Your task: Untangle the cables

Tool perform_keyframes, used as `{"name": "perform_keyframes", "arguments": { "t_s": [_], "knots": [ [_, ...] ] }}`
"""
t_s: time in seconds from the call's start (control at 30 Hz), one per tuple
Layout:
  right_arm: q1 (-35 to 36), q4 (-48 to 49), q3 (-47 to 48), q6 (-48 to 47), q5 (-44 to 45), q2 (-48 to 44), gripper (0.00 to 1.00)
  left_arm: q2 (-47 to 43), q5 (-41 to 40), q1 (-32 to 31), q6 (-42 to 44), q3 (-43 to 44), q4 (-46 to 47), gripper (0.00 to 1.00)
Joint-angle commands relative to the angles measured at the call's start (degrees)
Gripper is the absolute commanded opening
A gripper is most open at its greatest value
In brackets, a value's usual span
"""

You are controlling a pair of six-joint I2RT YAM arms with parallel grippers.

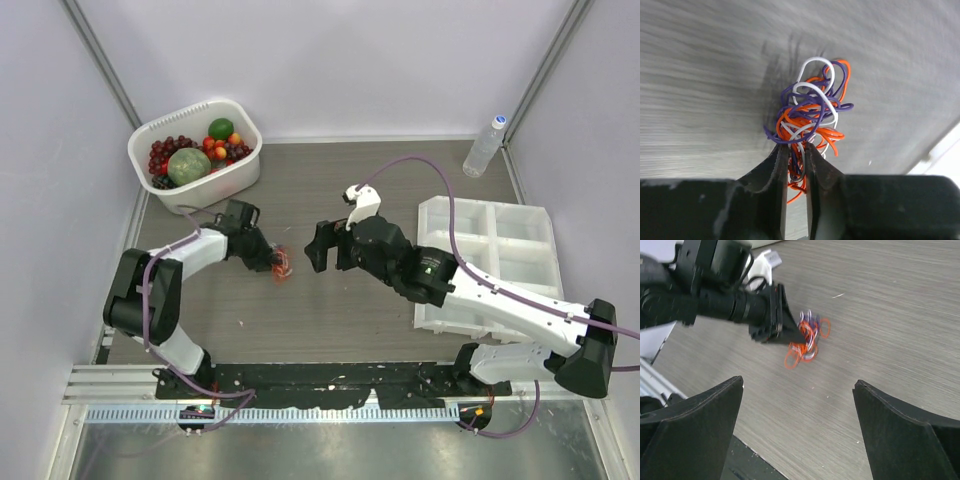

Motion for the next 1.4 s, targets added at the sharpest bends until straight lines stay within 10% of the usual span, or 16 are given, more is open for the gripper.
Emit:
{"name": "perform_keyframes", "arguments": {
  "t_s": [0.0, 0.17, 0.33, 0.43, 0.63, 1.37],
  "knots": [
    [0.1, -3.0, -0.1, 2.0, 9.7, -1.5, 0.96, -4.7, 5.0, -6.5, -1.6, -4.0, 8.4, 0.16],
    [0.1, -10.5, -3.6, 4.8, 19.9, -3.8, 0.96, -12.7, 2.3, -14.5, -1.0, -8.4, 7.6, 0.21],
    [0.2, -7.3, -8.7, 4.4, 15.4, -4.5, 0.96, -28.2, 2.4, -14.9, 0.6, -14.7, 8.1, 0.85],
    [1.7, -0.5, -12.8, 4.7, 8.5, -3.5, 0.89, -32.6, 0.3, -14.7, 2.9, -14.0, 2.8, 0.96],
    [7.4, 17.2, -19.9, 6.7, 2.2, 2.9, 0.58, -31.7, 3.4, -14.3, 5.7, -13.8, 0.1, 0.83],
    [7.9, 30.6, -20.4, 6.2, 5.8, 15.2, 0.42, -68.3, 3.8, -14.3, -4.3, -38.4, 9.5, 0.64]
  ]
}}
